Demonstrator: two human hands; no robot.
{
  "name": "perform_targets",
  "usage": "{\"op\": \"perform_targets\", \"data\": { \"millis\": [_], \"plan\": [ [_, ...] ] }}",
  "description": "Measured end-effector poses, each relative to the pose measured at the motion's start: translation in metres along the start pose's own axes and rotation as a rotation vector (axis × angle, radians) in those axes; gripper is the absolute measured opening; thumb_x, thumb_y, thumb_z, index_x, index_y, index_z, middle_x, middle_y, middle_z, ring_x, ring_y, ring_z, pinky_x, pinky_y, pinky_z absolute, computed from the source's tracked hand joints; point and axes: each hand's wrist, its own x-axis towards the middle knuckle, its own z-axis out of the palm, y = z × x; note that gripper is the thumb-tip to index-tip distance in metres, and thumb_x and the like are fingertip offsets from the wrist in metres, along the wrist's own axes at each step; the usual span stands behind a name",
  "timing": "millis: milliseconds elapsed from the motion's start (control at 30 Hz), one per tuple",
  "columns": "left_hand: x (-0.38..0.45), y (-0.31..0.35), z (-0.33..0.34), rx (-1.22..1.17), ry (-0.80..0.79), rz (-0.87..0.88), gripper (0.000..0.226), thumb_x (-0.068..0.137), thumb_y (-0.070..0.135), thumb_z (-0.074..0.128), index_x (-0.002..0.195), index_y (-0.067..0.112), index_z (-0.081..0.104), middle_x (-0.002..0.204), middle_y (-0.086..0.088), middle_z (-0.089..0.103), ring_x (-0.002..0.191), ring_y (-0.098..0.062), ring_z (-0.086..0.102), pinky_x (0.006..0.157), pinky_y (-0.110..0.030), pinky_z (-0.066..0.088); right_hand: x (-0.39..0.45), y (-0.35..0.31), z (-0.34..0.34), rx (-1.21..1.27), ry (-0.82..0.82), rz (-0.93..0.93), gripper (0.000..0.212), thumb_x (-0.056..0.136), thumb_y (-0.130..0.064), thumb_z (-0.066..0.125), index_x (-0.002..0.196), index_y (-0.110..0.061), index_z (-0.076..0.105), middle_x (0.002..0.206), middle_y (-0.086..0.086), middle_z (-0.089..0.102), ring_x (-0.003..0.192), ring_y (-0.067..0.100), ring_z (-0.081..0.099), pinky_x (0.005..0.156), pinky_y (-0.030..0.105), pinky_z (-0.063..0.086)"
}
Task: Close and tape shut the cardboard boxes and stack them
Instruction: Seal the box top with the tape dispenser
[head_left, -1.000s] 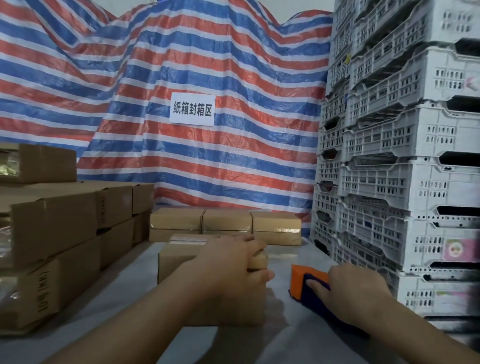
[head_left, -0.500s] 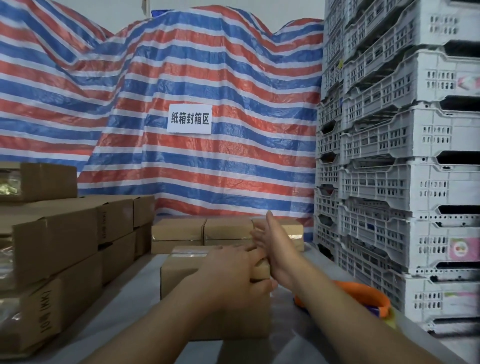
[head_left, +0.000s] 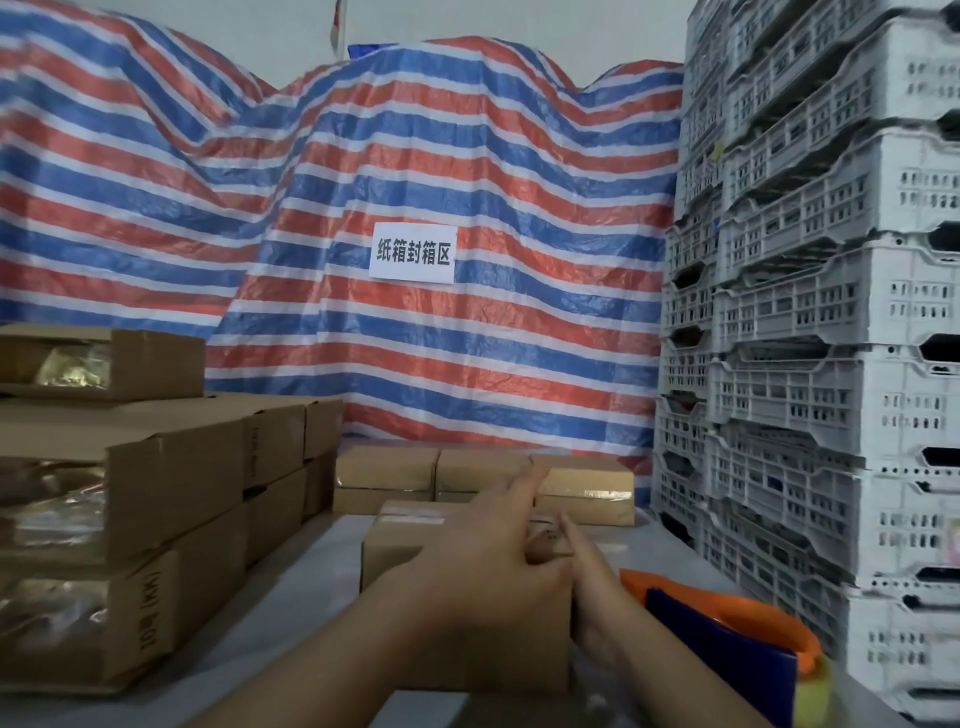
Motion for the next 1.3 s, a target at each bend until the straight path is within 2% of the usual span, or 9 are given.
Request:
{"op": "perform_targets", "data": {
  "millis": [233, 367, 500, 633, 800, 967, 1067, 1200, 1300],
  "plan": [
    [-0.048, -0.049, -0.045, -0.264, 0.392, -0.223, 0.080, 0.075, 0.078, 0.047, 0.145, 0.044, 0.030, 0.150, 0.017, 0.038, 0.136, -0.004, 0.037, 0.109, -0.044, 0.041, -0.011, -0.009, -0.009, -0.301, 0.095, -0.257, 0.055, 0.107, -0.047, 0.024, 0.150, -0.018, 0.041, 0.153, 0.009, 0.044, 0.141, 0.026, 0.040, 0.119, 0.045, 0.026],
    [-0.073, -0.076, -0.038, -0.586, 0.169, -0.475, 0.087, 0.074, 0.073, 0.057, 0.149, 0.046, 0.024, 0.147, 0.016, 0.040, 0.127, -0.007, 0.045, 0.103, -0.034, 0.045, -0.039, 0.006, -0.004, -0.413, -0.036, -0.171, 0.062, 0.100, -0.058, 0.036, 0.156, -0.040, 0.020, 0.155, -0.007, 0.034, 0.145, 0.024, 0.032, 0.120, 0.044, 0.025],
    [-0.079, -0.068, -0.021, -0.946, 0.124, -0.581, 0.054, 0.071, 0.050, 0.064, 0.119, 0.059, 0.041, 0.114, 0.022, 0.054, 0.101, 0.000, 0.053, 0.077, -0.022, 0.046, -0.056, 0.016, -0.002, -0.490, -0.117, -0.259, 0.086, 0.096, -0.029, 0.064, 0.157, -0.041, 0.004, 0.155, -0.004, 0.037, 0.139, 0.020, 0.040, 0.118, 0.046, 0.033],
    [-0.068, -0.073, -0.020, -0.785, 0.261, -0.662, 0.024, 0.087, 0.050, 0.059, 0.110, 0.046, 0.053, 0.105, 0.019, 0.059, 0.096, -0.001, 0.054, 0.076, -0.025, 0.042, -0.045, 0.008, 0.005, -0.573, -0.090, -0.295, 0.066, 0.092, -0.026, 0.069, 0.144, -0.041, 0.031, 0.139, -0.009, 0.051, 0.127, 0.013, 0.049, 0.112, 0.042, 0.041],
    [-0.035, -0.097, -0.045, -0.713, 0.216, -0.812, 0.037, 0.094, 0.056, 0.049, 0.112, 0.024, 0.055, 0.105, 0.000, 0.062, 0.090, -0.015, 0.059, 0.070, -0.030, 0.043, -0.001, -0.005, 0.035, -0.515, 0.014, -0.263, 0.020, 0.089, -0.037, 0.072, 0.107, -0.032, 0.063, 0.105, -0.013, 0.067, 0.101, 0.010, 0.062, 0.092, 0.034, 0.051],
    [-0.027, -0.136, -0.050, -0.908, 0.165, -0.971, 0.039, 0.094, 0.048, 0.055, 0.116, 0.017, 0.063, 0.102, -0.009, 0.071, 0.098, -0.026, 0.064, 0.081, -0.036, 0.050, 0.038, 0.005, 0.065, -0.321, 0.066, 0.040, 0.057, 0.092, -0.057, 0.057, 0.125, -0.011, 0.063, 0.110, 0.006, 0.069, 0.098, 0.026, 0.064, 0.088, 0.036, 0.052],
    [-0.035, -0.153, -0.038, -0.953, 0.209, -1.022, 0.040, 0.092, 0.055, 0.053, 0.109, 0.022, 0.068, 0.100, -0.008, 0.072, 0.098, -0.025, 0.063, 0.076, -0.035, 0.047, 0.050, 0.018, 0.063, -0.150, -0.004, 0.185, 0.064, 0.086, -0.073, 0.053, 0.110, -0.016, 0.071, 0.091, 0.008, 0.078, 0.095, 0.028, 0.068, 0.092, 0.042, 0.055],
    [-0.041, -0.157, -0.039, -0.955, 0.212, -0.958, 0.052, 0.090, 0.068, 0.043, 0.107, 0.026, 0.068, 0.111, -0.005, 0.069, 0.105, -0.024, 0.061, 0.088, -0.037, 0.044, 0.058, 0.031, 0.057, -0.268, 0.045, 0.169, 0.087, 0.083, -0.085, 0.035, 0.118, -0.012, 0.065, 0.113, 0.014, 0.070, 0.107, 0.033, 0.064, 0.100, 0.051, 0.051],
    [-0.043, -0.151, -0.037, -0.663, 0.228, -0.927, 0.054, 0.096, 0.061, 0.037, 0.129, 0.022, 0.057, 0.133, -0.009, 0.056, 0.121, -0.028, 0.052, 0.096, -0.034, 0.038, 0.047, 0.032, 0.057, -0.613, 0.072, -0.155, 0.073, 0.084, -0.085, 0.021, 0.117, -0.030, 0.056, 0.115, 0.001, 0.064, 0.104, 0.020, 0.061, 0.094, 0.043, 0.053]
  ]
}}
